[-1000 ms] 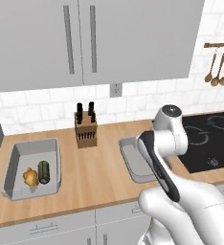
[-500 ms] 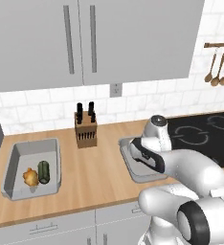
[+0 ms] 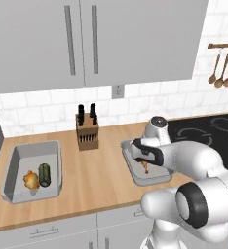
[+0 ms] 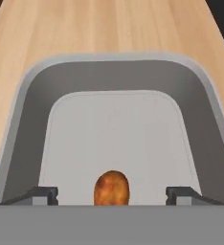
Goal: Place one cucumber and one chicken drumstick in each tupperware on the nearby counter, to pack two identical lunches.
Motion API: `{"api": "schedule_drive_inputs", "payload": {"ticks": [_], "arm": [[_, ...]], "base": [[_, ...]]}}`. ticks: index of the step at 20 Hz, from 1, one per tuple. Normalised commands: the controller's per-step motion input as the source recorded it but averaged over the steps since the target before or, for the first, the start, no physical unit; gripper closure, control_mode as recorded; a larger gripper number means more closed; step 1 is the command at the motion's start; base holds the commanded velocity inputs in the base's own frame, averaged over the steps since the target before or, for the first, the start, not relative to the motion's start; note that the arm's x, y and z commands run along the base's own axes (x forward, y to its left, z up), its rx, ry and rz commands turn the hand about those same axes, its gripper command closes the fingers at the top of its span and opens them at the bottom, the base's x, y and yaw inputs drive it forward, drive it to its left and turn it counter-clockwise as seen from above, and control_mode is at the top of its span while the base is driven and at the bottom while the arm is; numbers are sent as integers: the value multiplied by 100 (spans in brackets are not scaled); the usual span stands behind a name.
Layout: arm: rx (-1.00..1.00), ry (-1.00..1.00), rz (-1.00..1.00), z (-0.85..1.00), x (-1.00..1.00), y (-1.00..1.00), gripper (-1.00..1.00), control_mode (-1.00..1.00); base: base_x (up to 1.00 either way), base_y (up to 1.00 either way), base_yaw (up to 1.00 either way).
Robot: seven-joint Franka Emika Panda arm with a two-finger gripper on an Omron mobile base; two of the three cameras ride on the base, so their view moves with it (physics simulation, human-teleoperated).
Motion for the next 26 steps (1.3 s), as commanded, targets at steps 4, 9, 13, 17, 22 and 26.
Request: {"api": "schedule_drive_inputs", "payload": {"ticks": [4,9,13,17,22,26], "arm": [[0,9,0,41,-33,20,-100,-100],[0,4,0,82,-95,29,-100,-100],[0,0,0,84,-100,2,-100,-100],[0,-2,-1,64,-100,-6,-100,-100],[0,-1,0,37,-77,-17,-100,-100],[0,-2,0,0,-35,-16,-100,-100]], "base": [[0,0,0],[0,0,0],[0,0,0],[0,0,0],[0,0,0],[0,0,0]]}}
